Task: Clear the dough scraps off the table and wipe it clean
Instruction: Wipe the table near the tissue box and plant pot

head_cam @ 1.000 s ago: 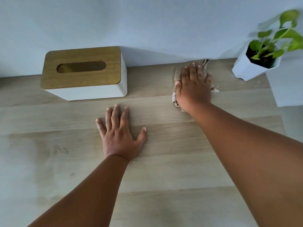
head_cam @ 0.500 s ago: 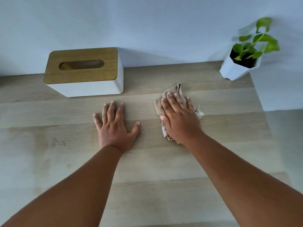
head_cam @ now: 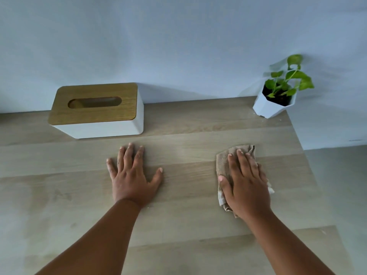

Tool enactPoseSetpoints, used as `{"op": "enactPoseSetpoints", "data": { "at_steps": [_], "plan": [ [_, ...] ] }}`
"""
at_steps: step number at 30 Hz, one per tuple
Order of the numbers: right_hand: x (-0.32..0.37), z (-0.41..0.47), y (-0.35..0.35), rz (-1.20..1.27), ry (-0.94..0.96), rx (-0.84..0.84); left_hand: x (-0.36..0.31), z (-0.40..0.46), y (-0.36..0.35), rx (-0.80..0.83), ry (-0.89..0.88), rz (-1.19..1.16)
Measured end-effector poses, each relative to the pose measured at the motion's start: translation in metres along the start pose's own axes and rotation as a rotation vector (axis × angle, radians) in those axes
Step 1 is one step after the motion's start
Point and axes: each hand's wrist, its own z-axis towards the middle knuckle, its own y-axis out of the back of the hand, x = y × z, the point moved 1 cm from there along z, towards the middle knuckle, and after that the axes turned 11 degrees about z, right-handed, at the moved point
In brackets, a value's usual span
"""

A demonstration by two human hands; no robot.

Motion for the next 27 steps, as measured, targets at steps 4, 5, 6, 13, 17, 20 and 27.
{"op": "enactPoseSetpoints", "data": {
  "at_steps": [4,5,6,13,17,20,27],
  "plan": [
    [0.008,0.033,-0.001,-0.006,-0.061,0.005,0.001,0.002,-0.003,-0.001,0.002,0.000],
    [0.010,0.042,0.000,-0.014,-0.073,0.008,0.000,0.001,-0.003,0.000,0.002,0.002],
    [0.013,0.053,0.000,-0.015,-0.083,0.008,0.001,0.001,-0.003,0.002,0.001,0.004],
    [0.041,0.127,-0.003,0.034,-0.142,-0.007,0.002,0.003,-0.007,0.015,-0.003,0.013],
    [0.069,0.157,-0.008,0.056,-0.169,-0.005,0.001,0.003,-0.008,0.013,0.000,0.004],
    [0.092,0.173,-0.013,0.071,-0.165,-0.003,0.001,0.003,-0.009,0.010,0.003,0.009],
    [0.160,0.187,-0.029,0.115,-0.039,0.021,0.001,0.003,-0.010,0.006,0.005,0.015]
  ]
}}
